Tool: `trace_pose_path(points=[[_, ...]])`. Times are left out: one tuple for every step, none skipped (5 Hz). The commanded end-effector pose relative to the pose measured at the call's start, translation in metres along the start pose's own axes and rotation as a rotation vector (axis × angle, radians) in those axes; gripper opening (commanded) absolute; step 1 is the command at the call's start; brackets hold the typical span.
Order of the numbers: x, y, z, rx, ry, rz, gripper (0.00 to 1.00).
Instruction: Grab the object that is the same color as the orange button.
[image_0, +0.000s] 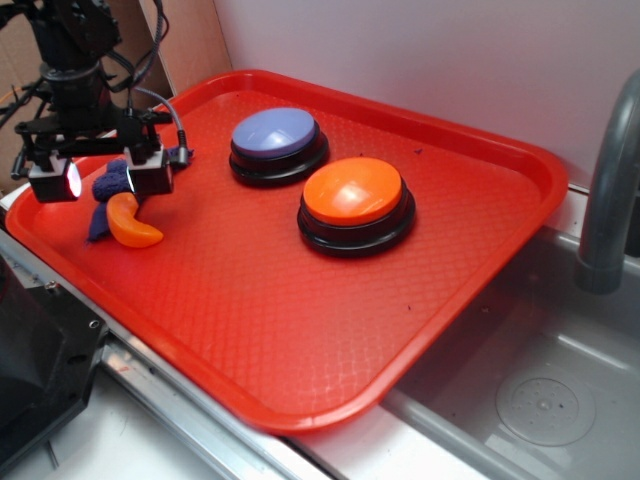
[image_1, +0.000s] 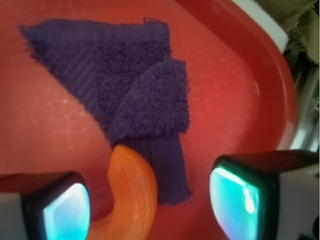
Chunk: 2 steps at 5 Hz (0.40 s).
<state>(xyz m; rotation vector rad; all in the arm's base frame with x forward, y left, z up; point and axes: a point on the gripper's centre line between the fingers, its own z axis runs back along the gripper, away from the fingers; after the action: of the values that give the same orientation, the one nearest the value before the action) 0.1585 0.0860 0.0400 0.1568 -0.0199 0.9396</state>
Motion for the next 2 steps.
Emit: trace_pose_path(points=[[0.0031,0.0024,-0.015,-0.009,0.0,0.033,1.0],[-0.0006,-0.0014,-0.0193,-0.024,0.001,0.026,1.0]])
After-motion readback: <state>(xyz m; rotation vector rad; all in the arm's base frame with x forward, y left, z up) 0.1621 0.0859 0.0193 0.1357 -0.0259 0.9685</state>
